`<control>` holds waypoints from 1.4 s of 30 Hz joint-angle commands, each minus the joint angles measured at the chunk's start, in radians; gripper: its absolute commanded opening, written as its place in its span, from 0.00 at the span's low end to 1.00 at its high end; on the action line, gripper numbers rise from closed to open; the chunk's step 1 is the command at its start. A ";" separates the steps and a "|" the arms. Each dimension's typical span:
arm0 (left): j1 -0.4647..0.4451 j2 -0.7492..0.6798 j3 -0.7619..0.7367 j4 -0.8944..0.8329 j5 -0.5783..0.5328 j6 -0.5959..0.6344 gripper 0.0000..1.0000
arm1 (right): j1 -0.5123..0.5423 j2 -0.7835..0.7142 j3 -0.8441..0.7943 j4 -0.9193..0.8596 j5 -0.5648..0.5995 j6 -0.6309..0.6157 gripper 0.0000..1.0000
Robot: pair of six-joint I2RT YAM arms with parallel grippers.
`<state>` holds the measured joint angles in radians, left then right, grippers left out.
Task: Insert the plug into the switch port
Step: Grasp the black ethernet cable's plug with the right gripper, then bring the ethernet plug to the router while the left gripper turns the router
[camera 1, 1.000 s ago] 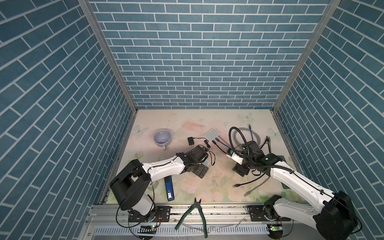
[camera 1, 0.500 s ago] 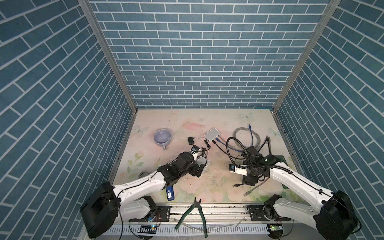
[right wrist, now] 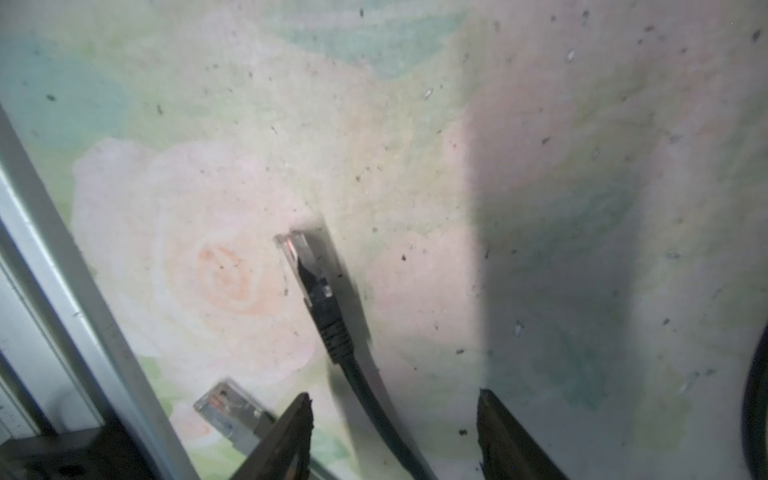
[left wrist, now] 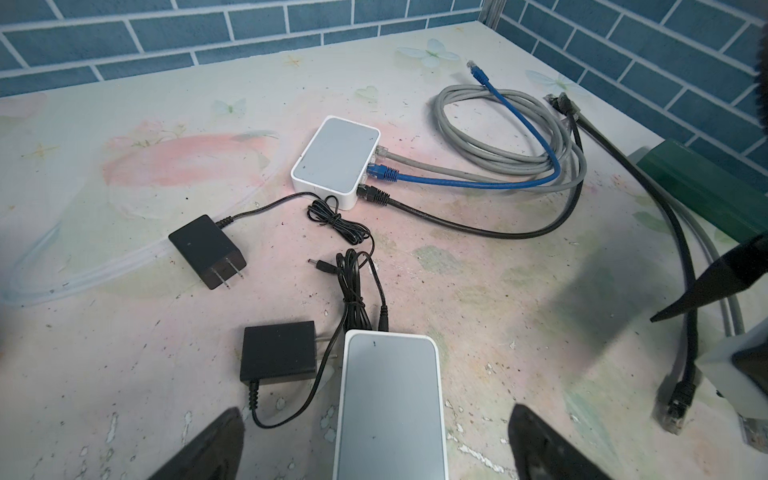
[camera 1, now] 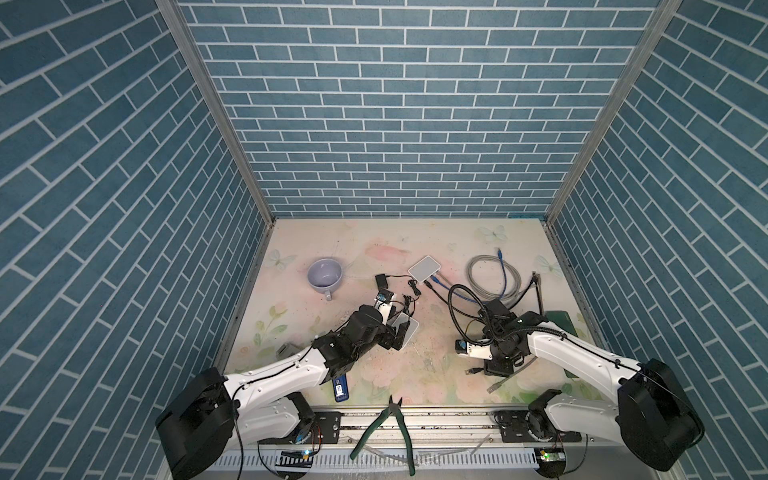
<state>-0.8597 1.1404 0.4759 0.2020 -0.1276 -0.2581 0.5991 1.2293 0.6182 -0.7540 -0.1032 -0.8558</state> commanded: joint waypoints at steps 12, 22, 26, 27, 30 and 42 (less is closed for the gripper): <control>0.006 -0.016 -0.056 0.137 -0.040 0.067 1.00 | -0.004 0.114 0.000 0.066 -0.042 -0.076 0.20; 0.005 -0.034 -0.093 0.181 -0.015 0.199 1.00 | -0.004 0.115 0.083 0.094 -0.102 -0.167 0.02; 0.005 -0.048 -0.084 0.159 -0.010 0.280 1.00 | -0.004 0.123 0.148 0.081 -0.142 -0.210 0.01; 0.005 -0.048 -0.076 0.144 -0.010 0.300 1.00 | -0.004 0.131 0.168 0.078 -0.149 -0.220 0.01; -0.005 -0.044 -0.056 0.103 -0.013 0.370 1.00 | -0.005 0.176 0.241 0.047 -0.177 -0.223 0.01; -0.122 -0.108 -0.186 0.269 0.040 0.861 1.00 | -0.021 0.332 0.440 -0.055 -0.381 -0.184 0.00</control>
<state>-0.9558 1.0431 0.3359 0.3969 -0.1322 0.4049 0.5850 1.5448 1.0115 -0.7486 -0.3912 -1.0183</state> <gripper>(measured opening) 0.995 0.070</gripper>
